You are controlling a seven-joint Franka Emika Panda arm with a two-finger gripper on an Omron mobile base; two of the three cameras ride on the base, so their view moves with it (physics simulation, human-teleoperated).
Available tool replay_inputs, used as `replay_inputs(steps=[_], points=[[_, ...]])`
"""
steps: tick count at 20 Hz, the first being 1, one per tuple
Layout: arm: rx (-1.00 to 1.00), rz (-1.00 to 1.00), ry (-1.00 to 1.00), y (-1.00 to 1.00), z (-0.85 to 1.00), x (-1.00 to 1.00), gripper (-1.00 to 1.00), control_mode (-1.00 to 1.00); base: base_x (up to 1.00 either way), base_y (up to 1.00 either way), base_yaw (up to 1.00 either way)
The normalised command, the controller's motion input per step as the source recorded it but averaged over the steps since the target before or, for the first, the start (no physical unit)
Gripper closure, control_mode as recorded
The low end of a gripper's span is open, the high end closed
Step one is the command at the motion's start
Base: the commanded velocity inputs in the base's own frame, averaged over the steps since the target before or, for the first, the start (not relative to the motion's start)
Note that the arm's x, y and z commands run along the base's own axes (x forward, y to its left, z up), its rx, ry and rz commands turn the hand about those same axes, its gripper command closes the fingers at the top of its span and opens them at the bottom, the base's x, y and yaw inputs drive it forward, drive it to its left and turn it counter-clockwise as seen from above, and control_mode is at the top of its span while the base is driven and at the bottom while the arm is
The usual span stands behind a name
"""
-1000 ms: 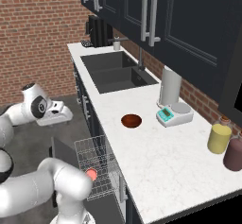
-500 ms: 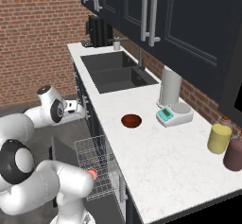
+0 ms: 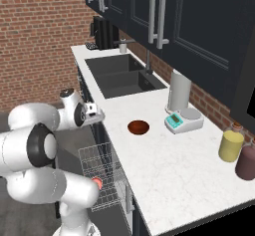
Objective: Pick up the cup and bowl from the counter, place them in the dishwasher, and close the dishwasher door.
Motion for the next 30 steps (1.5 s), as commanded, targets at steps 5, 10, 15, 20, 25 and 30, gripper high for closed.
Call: replay_inputs(steps=[5,10,15,20,25,30], points=[[0.0,0.0,0.11,-0.28,0.0,0.57,-1.0,-1.0,0.0,0.0,0.0],[0.0,0.0,0.15,-0.36,0.01,0.45,-1.0,-1.0,0.0,0.0,0.0],[0.0,0.0,0.0,-0.36,-0.12,0.25,-1.0,-1.0,0.0,0.0,0.0],[0.0,0.0,0.0,-0.31,-0.23,0.41,-1.0,-1.0,0.0,0.0,0.0],[0.0,0.0,0.04,-0.53,-0.1,0.45,-1.0,-1.0,0.0,0.0,0.0],[0.0,0.0,0.01,-0.44,-0.12,0.25,-1.0,-1.0,0.0,0.0,0.0]])
